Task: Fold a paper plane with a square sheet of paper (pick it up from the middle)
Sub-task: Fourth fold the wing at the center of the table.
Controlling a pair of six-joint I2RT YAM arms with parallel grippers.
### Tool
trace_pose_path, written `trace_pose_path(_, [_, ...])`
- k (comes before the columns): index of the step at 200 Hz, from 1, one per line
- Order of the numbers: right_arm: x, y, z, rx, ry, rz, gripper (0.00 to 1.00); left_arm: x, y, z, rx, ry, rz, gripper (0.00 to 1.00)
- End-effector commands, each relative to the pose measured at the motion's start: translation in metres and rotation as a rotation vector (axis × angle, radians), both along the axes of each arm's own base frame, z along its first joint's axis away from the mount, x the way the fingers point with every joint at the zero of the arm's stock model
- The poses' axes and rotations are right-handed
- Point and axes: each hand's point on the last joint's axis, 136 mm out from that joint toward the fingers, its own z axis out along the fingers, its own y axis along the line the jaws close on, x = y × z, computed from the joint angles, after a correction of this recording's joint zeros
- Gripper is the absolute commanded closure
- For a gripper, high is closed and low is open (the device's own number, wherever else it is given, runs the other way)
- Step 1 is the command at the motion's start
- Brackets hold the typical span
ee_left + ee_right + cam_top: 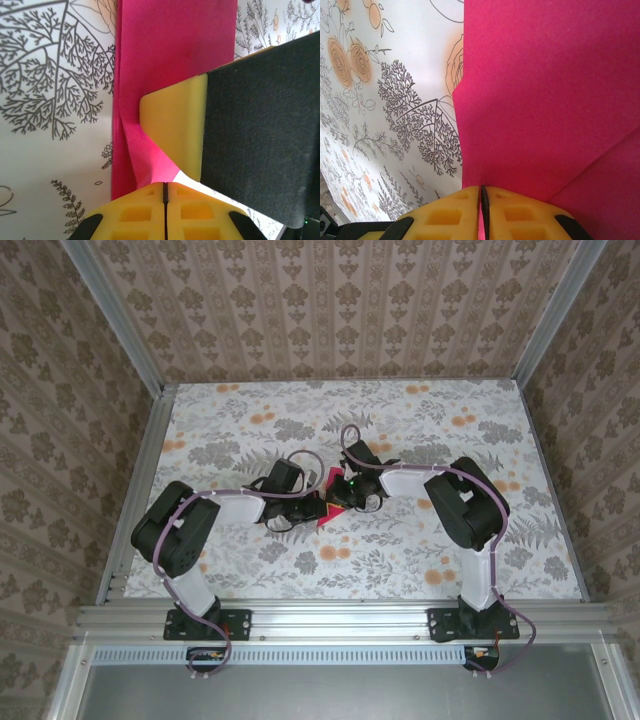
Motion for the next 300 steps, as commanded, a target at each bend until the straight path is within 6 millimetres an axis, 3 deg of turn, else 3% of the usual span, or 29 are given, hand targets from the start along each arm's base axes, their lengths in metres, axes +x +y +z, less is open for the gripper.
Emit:
trace_pose_path(1, [-0.019,-0.018,-0.04,-0.097,0.115,-0.044,0.86,0.011,-0.003,0.009,-0.009,-0.036,0.011,0.92])
trace_pose_path(86, [-0.021,-0.026,-0.047,-0.128,0.139,-0.057,0.86,-0.005,0.021,-0.024,0.149,0.028,0.001,0.92])
trace_pose_path(142, [-0.017,-0.027,-0.042,-0.122,0.126,-0.062,0.85,-0.009,0.03,-0.032,0.196,0.037,0.007,0.94])
trace_pose_path(207, [-0.018,-0.03,-0.047,-0.146,0.141,-0.066,0.85,-0.025,0.024,-0.016,0.156,0.002,-0.118,0.95])
trace_pose_path(252, [-0.02,-0.032,-0.05,-0.155,0.151,-0.066,0.85,-0.034,0.028,-0.017,0.179,0.011,-0.163,0.95])
trace_pose_path(300, [-0.021,-0.033,-0.052,-0.16,0.156,-0.066,0.85,-0.028,0.018,0.003,0.132,-0.04,-0.175,0.93])
